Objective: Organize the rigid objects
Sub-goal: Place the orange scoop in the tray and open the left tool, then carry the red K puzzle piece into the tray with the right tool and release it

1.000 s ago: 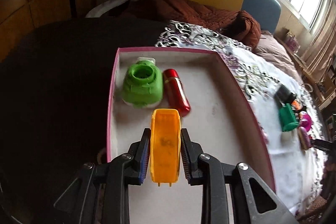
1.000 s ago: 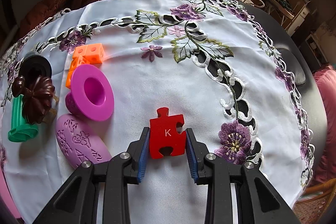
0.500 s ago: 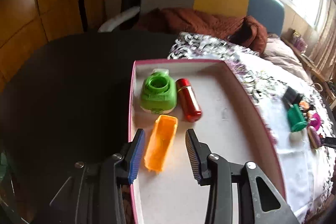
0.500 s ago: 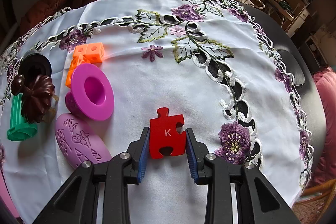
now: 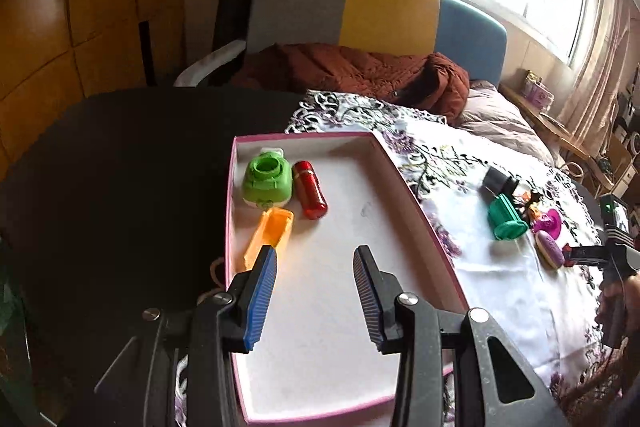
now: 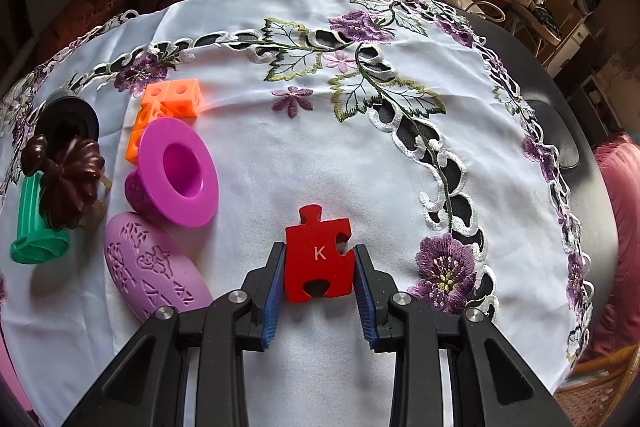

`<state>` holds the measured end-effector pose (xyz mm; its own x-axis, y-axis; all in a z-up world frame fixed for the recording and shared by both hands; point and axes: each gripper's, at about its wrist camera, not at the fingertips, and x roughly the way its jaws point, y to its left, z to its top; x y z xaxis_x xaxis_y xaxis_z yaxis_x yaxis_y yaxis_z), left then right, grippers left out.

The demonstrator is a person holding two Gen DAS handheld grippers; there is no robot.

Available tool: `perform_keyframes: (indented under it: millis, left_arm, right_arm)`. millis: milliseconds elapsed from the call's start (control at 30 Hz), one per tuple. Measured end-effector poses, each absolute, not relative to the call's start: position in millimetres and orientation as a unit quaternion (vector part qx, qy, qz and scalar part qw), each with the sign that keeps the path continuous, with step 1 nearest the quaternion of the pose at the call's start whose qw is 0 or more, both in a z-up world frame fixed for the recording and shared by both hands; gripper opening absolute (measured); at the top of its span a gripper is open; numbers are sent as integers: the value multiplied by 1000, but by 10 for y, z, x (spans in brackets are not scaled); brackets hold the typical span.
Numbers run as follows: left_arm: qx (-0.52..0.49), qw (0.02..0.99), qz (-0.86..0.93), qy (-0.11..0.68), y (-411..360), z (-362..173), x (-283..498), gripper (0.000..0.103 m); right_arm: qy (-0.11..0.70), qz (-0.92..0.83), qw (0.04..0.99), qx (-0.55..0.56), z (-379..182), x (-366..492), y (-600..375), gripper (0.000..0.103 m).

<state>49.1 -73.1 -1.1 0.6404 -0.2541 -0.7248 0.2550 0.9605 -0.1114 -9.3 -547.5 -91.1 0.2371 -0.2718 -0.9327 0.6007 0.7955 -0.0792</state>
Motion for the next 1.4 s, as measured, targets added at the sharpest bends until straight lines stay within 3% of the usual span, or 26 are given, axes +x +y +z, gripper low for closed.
perform_keyframes:
  millis: [633,933,1033,1400]
  left_arm:
    - [3,895,-158,417,-752,-88,320,40]
    - [1,894,-158,419,-727,-112,308,40]
    - [0,895,-157,418,-710,-106,301,40]
    - [-8,895,-153,419,-618,-119,302,40]
  right_arm:
    - [541,-292,771,165,-879,-123,-5511,32]
    - [470,-306,810,171,-592,-214,-5521,32]
    - [430,-280,846,142,-408,-192,-5353,32]
    - [409,-144,897,89,-145,136,-4377,32]
